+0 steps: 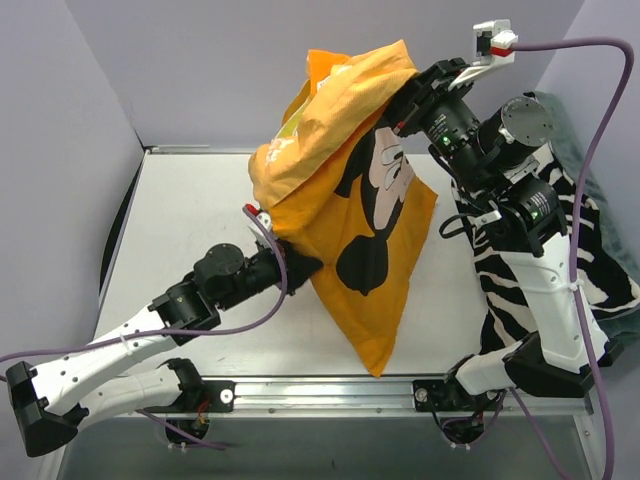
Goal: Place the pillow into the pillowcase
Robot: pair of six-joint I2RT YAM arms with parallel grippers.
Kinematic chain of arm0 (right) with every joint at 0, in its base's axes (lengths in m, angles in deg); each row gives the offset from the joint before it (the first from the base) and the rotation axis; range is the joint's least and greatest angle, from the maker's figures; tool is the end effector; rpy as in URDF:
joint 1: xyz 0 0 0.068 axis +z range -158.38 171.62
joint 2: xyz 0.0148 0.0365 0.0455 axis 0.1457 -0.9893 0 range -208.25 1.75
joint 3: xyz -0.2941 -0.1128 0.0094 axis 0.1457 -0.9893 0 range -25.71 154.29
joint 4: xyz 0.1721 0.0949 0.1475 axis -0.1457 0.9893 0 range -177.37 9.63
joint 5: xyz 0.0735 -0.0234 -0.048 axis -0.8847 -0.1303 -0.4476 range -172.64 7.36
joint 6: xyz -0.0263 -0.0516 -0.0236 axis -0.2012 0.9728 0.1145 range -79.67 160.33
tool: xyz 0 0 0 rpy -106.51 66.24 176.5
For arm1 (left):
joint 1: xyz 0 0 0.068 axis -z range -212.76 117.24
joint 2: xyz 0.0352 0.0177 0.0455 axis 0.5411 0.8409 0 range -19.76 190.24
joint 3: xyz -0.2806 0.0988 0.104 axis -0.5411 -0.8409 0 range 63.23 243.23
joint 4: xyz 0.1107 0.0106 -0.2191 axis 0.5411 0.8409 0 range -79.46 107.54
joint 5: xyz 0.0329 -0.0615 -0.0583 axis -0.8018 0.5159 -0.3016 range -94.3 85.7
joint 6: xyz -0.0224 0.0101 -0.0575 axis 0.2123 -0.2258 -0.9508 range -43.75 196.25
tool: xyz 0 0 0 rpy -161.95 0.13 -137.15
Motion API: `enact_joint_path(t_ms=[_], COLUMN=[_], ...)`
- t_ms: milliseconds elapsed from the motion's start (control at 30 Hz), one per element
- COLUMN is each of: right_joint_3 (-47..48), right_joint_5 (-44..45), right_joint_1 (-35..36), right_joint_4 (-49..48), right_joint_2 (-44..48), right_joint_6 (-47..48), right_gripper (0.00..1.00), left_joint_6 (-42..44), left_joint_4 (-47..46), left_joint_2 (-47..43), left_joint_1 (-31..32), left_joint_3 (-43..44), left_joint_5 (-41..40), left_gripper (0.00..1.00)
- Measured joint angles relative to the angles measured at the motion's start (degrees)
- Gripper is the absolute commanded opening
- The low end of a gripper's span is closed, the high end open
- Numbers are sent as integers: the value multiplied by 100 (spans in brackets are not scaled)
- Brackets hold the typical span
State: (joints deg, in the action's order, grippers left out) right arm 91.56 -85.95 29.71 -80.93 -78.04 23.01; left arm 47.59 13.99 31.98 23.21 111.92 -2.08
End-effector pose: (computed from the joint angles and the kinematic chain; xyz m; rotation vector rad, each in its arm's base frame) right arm 0.1667 0.1343 0.6652 -0.2463 1.0422 0.9069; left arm 0.1000 -0.1513 0.3890 0.4596 1.7589 -1.1183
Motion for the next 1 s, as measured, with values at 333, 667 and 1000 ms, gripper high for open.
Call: enact_joint_path(t_ms=[333,667,1000], right_joint_3=[723,2575,-129], right_joint_5=[-164,-197,-706], right_joint_1=[-81,-603,-855], right_joint_4=[-730,-1377,-1508], right_joint_2=[-990,-3578,-1928], right_joint_6=[-435,-1923,-2288], right_gripper=[0,0,78], left_joint_6=[774,2092,1954], left_joint_4=[66,-208,160], left_joint_2=[22,-164,-175], left_joint_1=[-2505,-3178,-3132], left_joint_3=[826,2583,3401], left_joint_5=[-1762,-2020,-44], left_gripper=[0,0,0])
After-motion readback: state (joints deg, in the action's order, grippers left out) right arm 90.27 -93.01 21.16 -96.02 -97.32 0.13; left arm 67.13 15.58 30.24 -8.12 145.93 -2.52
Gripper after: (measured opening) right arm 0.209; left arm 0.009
